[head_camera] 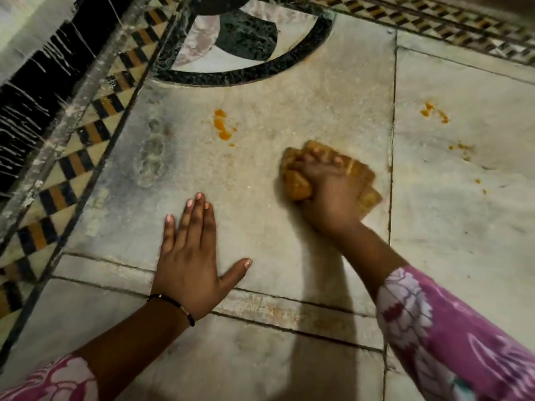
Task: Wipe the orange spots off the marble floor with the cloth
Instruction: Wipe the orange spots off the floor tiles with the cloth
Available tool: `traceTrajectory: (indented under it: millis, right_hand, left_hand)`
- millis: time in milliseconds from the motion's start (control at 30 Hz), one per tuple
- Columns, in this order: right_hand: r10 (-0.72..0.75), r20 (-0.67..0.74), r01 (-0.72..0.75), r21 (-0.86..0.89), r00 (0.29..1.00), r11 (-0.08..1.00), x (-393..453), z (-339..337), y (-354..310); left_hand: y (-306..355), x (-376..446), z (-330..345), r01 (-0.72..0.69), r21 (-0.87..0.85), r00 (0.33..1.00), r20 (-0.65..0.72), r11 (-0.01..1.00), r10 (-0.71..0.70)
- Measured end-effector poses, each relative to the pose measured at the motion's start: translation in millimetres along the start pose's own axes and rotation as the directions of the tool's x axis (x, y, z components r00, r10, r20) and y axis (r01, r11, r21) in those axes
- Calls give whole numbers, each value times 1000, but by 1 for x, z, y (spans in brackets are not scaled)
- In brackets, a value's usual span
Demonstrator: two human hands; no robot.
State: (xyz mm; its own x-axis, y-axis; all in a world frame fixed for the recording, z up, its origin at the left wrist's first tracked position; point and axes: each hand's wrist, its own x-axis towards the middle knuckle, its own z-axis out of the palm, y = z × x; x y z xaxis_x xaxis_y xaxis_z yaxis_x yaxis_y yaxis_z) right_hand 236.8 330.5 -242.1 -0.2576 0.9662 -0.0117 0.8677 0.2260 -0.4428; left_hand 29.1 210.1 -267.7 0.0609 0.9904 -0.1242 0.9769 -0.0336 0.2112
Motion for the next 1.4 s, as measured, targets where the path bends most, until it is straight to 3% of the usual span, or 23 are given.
traceTrajectory:
  millis: [100,167,367,467,600,667,767,833,867,933,1000,1167,1267,1333,1400]
  right_hand:
    - [-210,104,208,32,972,978,-58,25,-40]
    - [-262,158,260,31,952,965,-107,23,-34]
    - [-55,125,49,47,991,998,-158,6,10]
    - [-271,93,275,-35,958,961,-161,37,-33]
    - [-521,167,518,63,837,853,-108,63,-97]
    - [-533,172,534,44,828,844,-57,68,-105]
    - [-326,72,322,53,943,945,12,62,-85]
    - [-216,46,213,74,975,974,17,50,-74]
    - [-258,62,255,54,964,965,5,44,-67]
    - [-445,179,449,23,877,893,-35,32,-46]
    - [-526,269,536,42,807,843,-64,15,-15]
    - [-214,13,214,-23,977,977,3,-3,5]
    - [-45,-111,44,-11,993,999,86,6,-25]
    - [-60,-97,60,0,994,998,127,17,-49]
    - [-189,-64,192,51,980,980,138,31,-71]
  left_hand:
    - [-7,-3,-4,-51,-217,997,-75,975,35]
    - [-18,-3,-10,-47,-420,990,-140,906,-14]
    - [-63,18,-17,76,-475,952,-227,877,-205]
    - [-60,21,-16,102,-550,912,-280,829,-298]
    - [-59,22,-16,111,-638,876,-300,762,-378]
    - [-60,21,-17,109,-626,874,-311,772,-375]
    - [-59,23,-15,155,-529,898,-276,835,-341]
    - [-59,26,-12,192,-392,922,-243,900,-302]
    - [-59,27,-10,203,-323,931,-228,924,-284]
    - [-59,28,-8,218,-235,942,-202,947,-267]
    - [-58,28,-8,227,-222,943,-192,948,-271]
    - [-56,30,-11,242,-221,943,-174,945,-282]
    - [-56,31,-12,250,-175,949,-152,952,-277]
    - [-55,32,-12,250,-157,952,-139,956,-272]
    - [-55,32,-12,249,-154,953,-137,956,-271]
